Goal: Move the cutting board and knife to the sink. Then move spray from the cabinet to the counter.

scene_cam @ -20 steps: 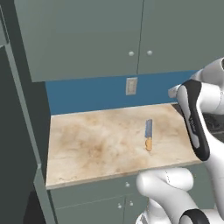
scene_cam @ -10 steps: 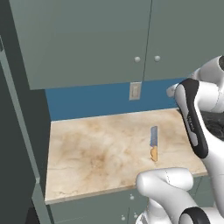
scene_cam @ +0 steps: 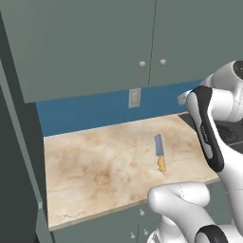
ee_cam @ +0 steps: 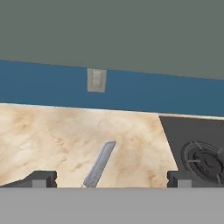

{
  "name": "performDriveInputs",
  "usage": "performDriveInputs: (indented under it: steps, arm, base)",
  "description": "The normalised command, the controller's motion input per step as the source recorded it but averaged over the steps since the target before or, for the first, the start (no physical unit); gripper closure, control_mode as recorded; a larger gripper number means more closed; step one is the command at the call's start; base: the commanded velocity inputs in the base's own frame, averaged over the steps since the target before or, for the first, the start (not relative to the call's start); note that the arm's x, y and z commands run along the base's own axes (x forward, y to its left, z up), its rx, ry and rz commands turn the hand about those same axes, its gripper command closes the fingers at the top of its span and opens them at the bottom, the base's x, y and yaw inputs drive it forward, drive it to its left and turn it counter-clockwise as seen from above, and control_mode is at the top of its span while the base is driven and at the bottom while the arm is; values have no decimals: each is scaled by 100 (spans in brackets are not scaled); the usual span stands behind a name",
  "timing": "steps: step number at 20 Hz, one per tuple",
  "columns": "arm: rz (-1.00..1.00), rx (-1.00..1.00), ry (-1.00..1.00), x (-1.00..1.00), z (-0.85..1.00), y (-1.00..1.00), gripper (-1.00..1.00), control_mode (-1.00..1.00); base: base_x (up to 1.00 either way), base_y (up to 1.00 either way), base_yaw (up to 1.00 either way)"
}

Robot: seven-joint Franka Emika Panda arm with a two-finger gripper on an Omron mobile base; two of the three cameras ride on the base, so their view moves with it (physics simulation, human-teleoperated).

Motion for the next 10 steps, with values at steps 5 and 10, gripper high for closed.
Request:
performDriveInputs:
  steps: [5,10]
  arm:
    - [-9,1,0,0,-12,11,-100,-100]
    - [-18,13,5,-30,-41,3,-100,-100]
  base:
    - [0,17,-20]
    - [0,0,0]
